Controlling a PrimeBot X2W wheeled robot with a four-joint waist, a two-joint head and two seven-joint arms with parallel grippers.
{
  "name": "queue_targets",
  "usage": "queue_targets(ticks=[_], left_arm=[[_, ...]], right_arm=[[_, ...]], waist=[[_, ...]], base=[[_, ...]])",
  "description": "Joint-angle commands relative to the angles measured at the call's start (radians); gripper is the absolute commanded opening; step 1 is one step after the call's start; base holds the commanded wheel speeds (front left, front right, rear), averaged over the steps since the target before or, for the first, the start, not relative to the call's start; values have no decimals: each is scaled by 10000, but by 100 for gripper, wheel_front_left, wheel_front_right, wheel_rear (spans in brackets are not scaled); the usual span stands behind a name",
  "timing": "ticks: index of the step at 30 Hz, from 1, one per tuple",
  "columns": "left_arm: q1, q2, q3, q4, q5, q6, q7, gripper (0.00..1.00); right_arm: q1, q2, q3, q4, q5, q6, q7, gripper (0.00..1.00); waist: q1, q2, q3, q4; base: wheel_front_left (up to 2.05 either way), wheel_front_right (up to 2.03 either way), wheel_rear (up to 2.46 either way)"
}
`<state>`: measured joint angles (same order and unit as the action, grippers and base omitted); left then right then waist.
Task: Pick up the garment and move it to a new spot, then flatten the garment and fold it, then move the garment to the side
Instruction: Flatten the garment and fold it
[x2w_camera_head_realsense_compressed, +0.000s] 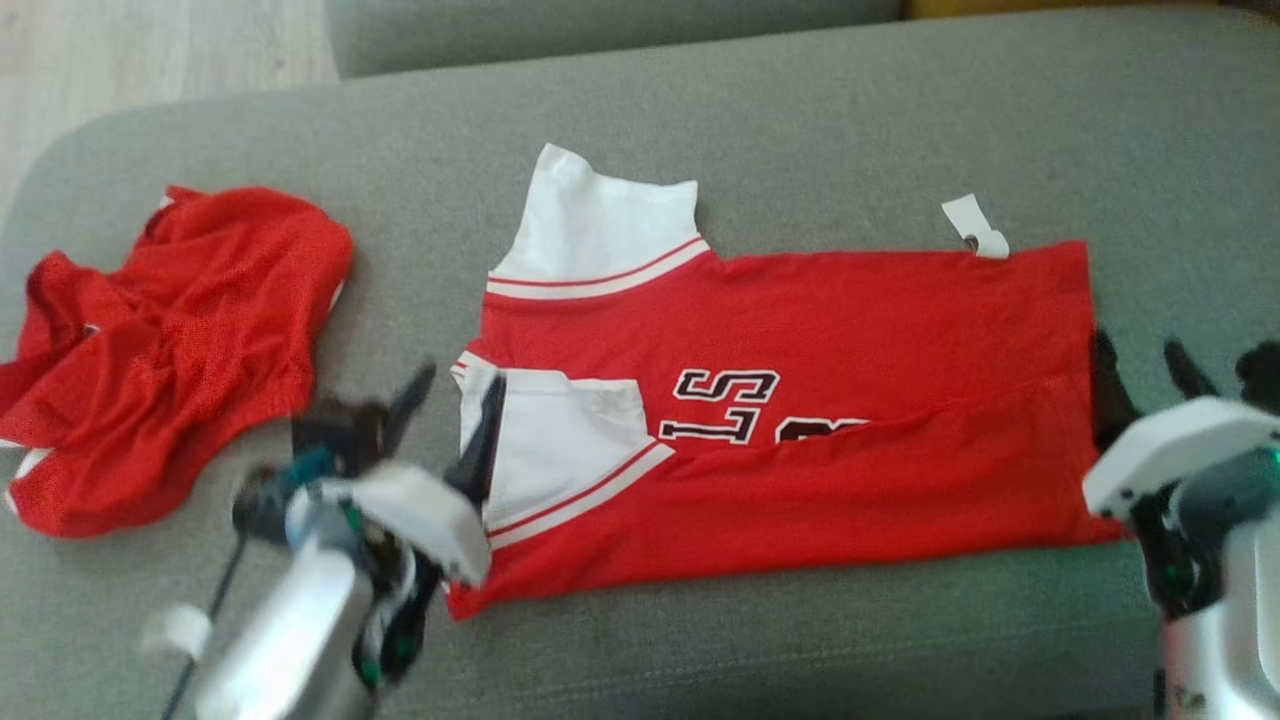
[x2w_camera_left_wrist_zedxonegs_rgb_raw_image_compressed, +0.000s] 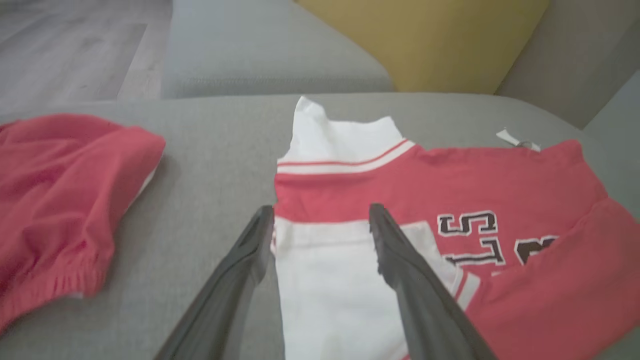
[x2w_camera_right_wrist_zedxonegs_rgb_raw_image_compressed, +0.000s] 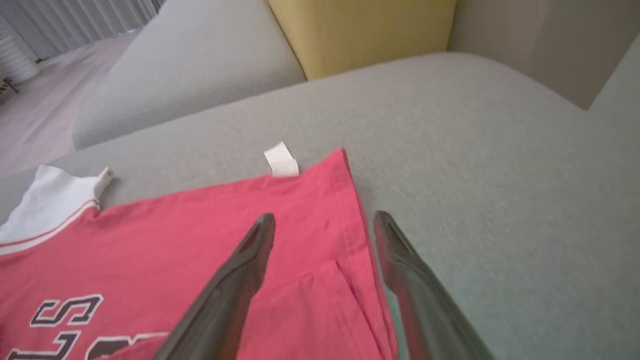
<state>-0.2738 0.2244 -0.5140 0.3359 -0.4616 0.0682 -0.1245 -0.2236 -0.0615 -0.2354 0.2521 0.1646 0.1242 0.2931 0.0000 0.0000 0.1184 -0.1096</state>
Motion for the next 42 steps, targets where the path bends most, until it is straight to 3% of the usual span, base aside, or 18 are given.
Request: queue_targets(ticks=[1, 6, 9, 12, 17, 22, 30, 40, 41, 42], left_arm=[[-846, 301, 409, -380, -6, -102, -14, 100], [-2930, 524, 396, -259, -191, -1010, 909, 100], [-4442, 751, 239, 218, -434, -1598, 2014, 100], [-5878, 936, 20, 951, -878, -1885, 3098, 100], [-7782, 1336, -700, 2143, -1468, -1980, 4438, 100], [-8783, 1881, -1662, 2979, -2153, -1985, 5052, 100], [-9559, 2510, -2821, 4082, -2190, -1987, 4638, 100], [-9944, 2391, -3782, 5160, -2730, -1987, 4370, 100], [-9950, 2355, -3866, 5195, -2885, -1987, 4440, 93], [-9954, 2316, -3939, 5204, -3055, -1988, 4496, 40]], right_arm=[[-676, -105, 333, -469, -61, 65, -251, 100], [-1566, -71, 876, -555, -63, 65, -984, 100], [-2210, -40, 1173, -558, -29, 65, -1230, 100], [-2846, -3, 1468, -481, 15, 65, -1400, 100], [-3748, 53, 1866, -310, 123, 65, -1697, 100], [-4275, 88, 2033, -221, 244, 65, -1958, 100], [-4521, 107, 2158, -174, 416, 65, -2162, 100], [-4527, 111, 2159, -88, 588, 65, -2238, 100], [-4536, 111, 2130, -89, 590, 65, -2238, 100], [-4543, 111, 2085, -83, 587, 65, -2230, 100]], waist=[[0, 0, 260, -86], [0, 0, 1085, -329], [0, 0, 1718, -591], [0, 0, 2300, -901], [0, 0, 3117, -1452], [0, 0, 3619, -1915], [0, 0, 3898, -2312], [0, 0, 4002, -2586], [0, 0, 4009, -2590], [0, 0, 4012, -2587]], base=[[0, 0, 0], [0, 0, 0], [0, 0, 0], [0, 0, 0], [0, 0, 0], [0, 0, 0], [0, 0, 0], [0, 0, 0], [0, 0, 0], [0, 0, 0]])
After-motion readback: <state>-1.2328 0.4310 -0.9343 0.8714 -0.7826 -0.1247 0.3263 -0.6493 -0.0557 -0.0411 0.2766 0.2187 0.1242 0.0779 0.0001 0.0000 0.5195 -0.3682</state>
